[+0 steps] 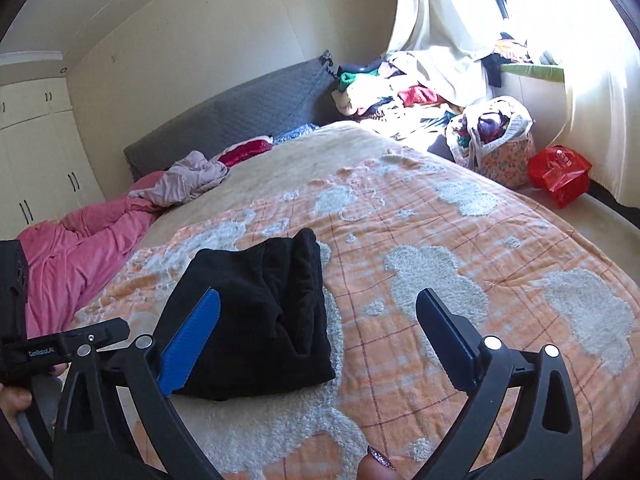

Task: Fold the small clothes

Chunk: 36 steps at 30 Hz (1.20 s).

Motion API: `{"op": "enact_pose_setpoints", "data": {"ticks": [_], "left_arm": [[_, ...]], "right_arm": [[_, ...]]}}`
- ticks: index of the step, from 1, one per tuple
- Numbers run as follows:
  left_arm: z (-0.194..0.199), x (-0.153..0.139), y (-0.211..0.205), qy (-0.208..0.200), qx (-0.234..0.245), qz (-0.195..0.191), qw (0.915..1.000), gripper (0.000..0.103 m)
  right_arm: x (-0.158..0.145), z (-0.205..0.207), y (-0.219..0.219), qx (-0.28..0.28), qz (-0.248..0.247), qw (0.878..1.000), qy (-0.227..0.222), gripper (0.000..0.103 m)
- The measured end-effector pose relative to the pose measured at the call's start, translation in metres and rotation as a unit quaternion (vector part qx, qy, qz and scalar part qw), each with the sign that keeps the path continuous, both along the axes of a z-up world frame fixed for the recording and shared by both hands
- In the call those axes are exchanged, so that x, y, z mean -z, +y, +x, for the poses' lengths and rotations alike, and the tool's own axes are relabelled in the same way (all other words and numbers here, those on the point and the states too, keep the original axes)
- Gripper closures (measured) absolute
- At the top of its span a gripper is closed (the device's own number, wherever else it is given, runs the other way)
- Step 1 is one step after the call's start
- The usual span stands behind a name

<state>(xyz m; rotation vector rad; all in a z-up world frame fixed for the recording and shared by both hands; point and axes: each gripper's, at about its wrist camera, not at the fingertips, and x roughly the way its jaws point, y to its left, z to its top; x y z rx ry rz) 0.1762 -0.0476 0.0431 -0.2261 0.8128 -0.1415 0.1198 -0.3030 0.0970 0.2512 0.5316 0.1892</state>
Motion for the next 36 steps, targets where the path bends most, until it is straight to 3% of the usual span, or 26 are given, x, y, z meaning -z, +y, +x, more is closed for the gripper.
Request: {"op": "enact_pose_setpoints", "data": {"ticks": [4,10,18,29,36], "left_arm": [[-0.021,-0.011,0.003,-0.026,-0.001,0.014,0.9996,0.01],[-0.053,-0.02,0.004,-0.056,0.01,0.02,0.9982,0.01],[-0.087,-0.011,0.006,-0.067,0.007,0.033,0.9972,0.01],[-0.11,0.027,0.017,-0.037,-0.01,0.029,0.9989,0.01],[-0.115,0.045,0.018,-0.022,-0.018,0.033,0.9991,0.01]], "right_arm": [[-0.012,-0.029,0.002,0.009,-0.026,0.999,-0.043,0.005],[-0.018,-0.068,0.008,0.006,-0.065,0.996,-0.061,0.005],[-0.006,-0.097,0.023,-0.026,-0.093,0.995,-0.038,0.005],[0.035,-0.12,0.049,-0.045,-0.133,0.99,-0.02,0.005],[0.058,-0.114,0.058,-0.063,-0.118,0.991,0.023,0.005]]}}
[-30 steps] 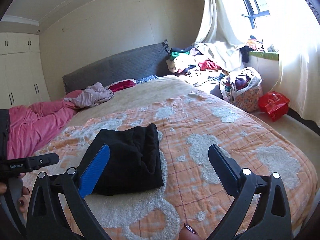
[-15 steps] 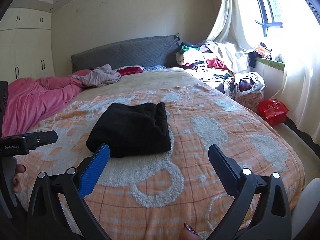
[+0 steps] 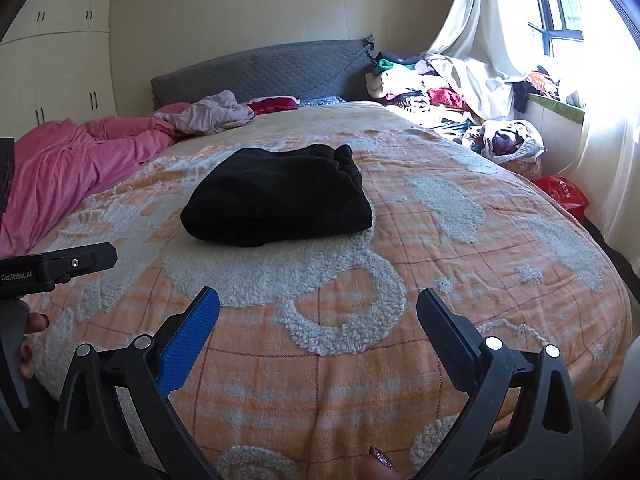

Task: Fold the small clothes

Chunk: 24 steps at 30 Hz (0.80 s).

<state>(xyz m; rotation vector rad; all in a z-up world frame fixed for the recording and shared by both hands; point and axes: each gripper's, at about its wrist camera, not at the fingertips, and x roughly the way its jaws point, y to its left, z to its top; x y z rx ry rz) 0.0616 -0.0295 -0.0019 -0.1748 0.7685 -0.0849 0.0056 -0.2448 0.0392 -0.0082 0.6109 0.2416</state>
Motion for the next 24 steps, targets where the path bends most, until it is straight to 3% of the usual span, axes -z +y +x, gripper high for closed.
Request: {"op": "enact_pose_setpoints", "data": {"ticks": [24], "left_arm": [[0.0004,0.0099,0.0013,0.022,-0.014,0.012,0.9996,0.01]], "right_arm": [[0.0089,0.0093,-0.0046,0.012,-0.005,1.0,0.026,0.005]]}}
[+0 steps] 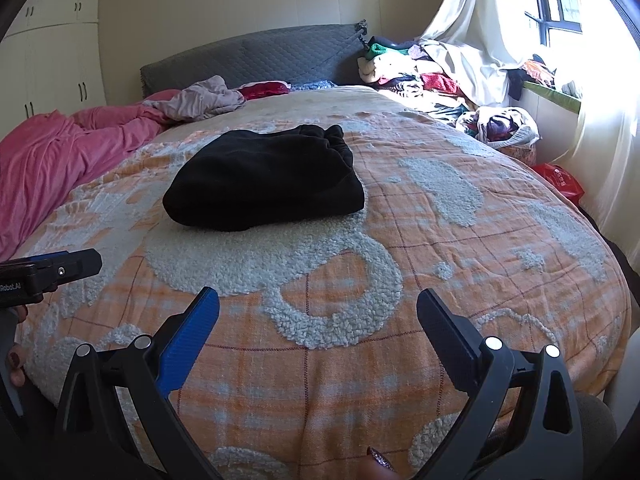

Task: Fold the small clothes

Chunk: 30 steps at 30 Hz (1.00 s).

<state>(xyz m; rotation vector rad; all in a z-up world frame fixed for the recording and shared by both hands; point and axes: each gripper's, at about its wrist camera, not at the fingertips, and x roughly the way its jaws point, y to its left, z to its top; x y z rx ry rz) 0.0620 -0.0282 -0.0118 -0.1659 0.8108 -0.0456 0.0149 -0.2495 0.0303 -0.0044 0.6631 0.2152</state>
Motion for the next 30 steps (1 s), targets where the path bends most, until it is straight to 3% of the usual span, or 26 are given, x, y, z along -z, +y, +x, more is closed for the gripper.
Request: {"op": "enact_pose_setpoints", "data": {"ticks": [30], "left_arm": [[-0.0004,0.0002,-0.001,0.004,-0.005,0.012,0.9999,0.009]], "right_arm": [[0.0032,0.0004,-0.0003,-0.001,-0.013,1.0,-0.002,0.005]]}}
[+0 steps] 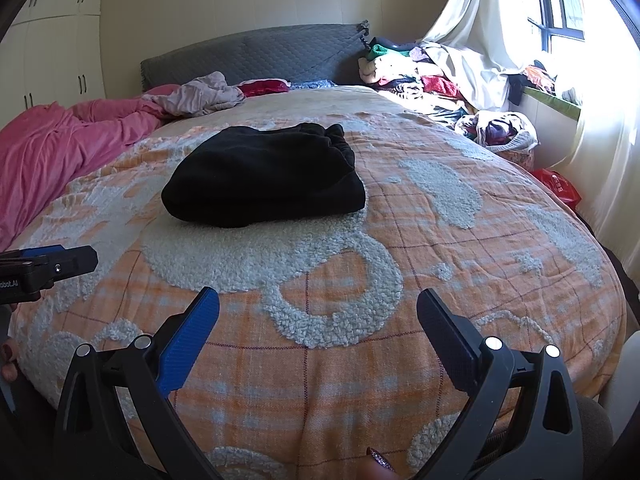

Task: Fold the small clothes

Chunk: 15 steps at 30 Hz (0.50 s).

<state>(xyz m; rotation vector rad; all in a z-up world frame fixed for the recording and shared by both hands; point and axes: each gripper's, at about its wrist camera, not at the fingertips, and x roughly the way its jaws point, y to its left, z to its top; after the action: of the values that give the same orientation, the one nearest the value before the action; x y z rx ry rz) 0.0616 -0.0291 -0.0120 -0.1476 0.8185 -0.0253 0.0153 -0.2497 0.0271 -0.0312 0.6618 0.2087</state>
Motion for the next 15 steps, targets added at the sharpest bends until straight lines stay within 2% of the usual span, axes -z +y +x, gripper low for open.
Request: {"op": "enact_pose_setpoints", "data": {"ticks": [15], "left_arm": [[0.0,0.0032,-0.0005,0.007,0.003,0.013,0.9999,0.009]], "right_arm": [[-0.0013,0.0003,-0.0001,-0.001,-0.006,1.0,-0.001,0.005]]}}
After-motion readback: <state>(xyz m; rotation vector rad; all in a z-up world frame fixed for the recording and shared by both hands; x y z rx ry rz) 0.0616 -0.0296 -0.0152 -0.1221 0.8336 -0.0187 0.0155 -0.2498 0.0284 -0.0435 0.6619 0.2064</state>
